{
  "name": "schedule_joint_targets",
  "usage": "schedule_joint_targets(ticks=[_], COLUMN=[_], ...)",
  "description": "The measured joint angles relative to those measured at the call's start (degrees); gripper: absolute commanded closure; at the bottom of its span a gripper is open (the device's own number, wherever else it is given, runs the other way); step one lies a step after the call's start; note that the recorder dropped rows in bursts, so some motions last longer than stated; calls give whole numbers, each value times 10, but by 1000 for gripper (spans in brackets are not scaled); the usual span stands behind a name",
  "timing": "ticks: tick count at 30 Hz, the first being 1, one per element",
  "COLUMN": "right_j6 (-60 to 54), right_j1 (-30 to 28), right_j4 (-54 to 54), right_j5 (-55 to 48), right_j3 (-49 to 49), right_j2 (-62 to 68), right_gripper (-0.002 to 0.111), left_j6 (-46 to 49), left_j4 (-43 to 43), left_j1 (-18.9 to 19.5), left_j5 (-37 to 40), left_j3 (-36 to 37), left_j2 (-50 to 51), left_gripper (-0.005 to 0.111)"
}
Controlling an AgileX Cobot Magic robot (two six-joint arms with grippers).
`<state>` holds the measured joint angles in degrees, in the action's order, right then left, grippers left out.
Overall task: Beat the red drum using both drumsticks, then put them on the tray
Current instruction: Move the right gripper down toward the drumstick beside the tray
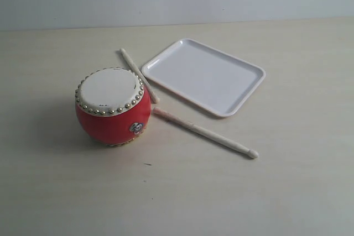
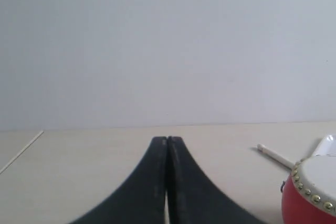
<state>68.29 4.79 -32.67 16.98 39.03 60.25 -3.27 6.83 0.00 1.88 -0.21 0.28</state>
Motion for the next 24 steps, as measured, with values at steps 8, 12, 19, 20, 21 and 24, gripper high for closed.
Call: schedule_joint_targets(ticks=[8,12,19,20,21,24], right_j6=[-46,-62,-108,-185,-223,-517], right_j1=[0,0,11,23,26,33], right_j4=[-61,-105,-170,-155,-140,91], right_j5=[10,-44,-214,-270,-299,-470], right_j3=[17,19,146,187,204,326], right_j2=[145,203,259,272,279,347], right_gripper=[108,108,108,108,108,108], left_j6=[-110,-368,-394,-383,-373,-297], left_j4=[-16,-30,-30,-30,-30,-30], left_j1=[0,0,0,0,0,0], left_j5=[-19,-39,70,111,123,152], left_j3=[0,0,-37,-64,-78,-162], left_j2=[0,0,55,95,119,248], left_gripper=[107,107,107,107,107,107])
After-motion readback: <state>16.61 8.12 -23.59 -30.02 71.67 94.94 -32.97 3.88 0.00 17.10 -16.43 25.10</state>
